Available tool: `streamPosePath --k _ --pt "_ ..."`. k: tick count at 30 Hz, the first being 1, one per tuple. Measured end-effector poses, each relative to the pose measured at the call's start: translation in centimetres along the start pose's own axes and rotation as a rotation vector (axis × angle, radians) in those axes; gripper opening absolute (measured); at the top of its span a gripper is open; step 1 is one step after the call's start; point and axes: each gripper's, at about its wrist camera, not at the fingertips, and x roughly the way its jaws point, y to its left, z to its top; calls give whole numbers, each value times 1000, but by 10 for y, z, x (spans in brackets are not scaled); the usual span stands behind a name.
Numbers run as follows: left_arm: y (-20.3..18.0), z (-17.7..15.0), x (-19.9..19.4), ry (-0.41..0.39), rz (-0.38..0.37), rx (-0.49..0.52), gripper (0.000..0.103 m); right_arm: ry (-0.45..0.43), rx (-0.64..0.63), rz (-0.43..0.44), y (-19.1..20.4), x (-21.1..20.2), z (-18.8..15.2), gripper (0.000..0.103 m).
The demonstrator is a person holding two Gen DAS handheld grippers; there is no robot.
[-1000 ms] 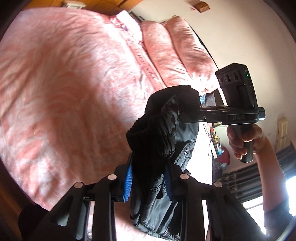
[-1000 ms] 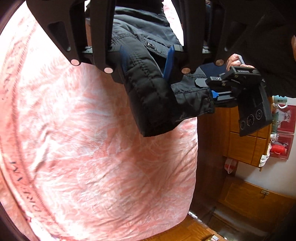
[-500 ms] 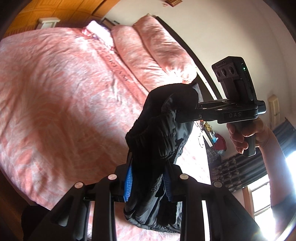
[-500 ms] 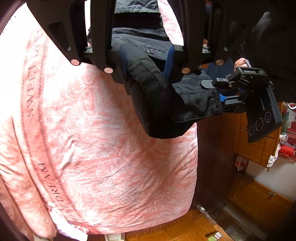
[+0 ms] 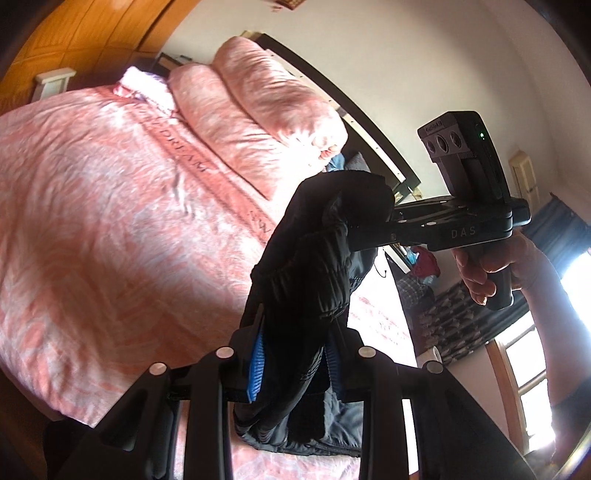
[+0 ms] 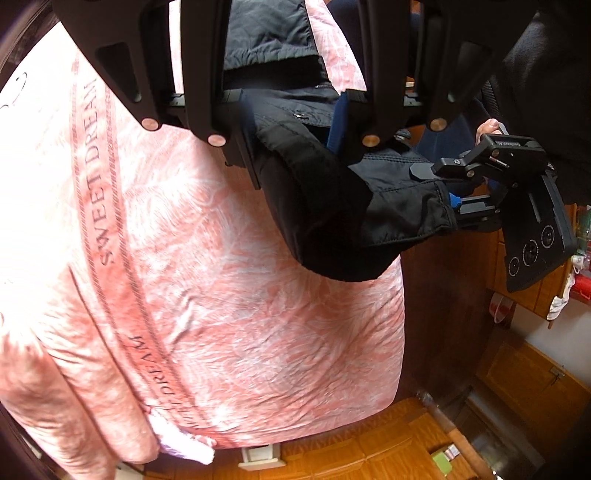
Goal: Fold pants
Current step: 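Lift the gripped black pants up off the bed with both tools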
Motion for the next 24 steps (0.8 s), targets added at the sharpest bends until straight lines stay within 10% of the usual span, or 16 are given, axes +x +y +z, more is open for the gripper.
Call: streamPosePath --k 24 --pt "-117 -27 20 60 -85 225 28 -112 83 -122 -12 -61 -105 32"
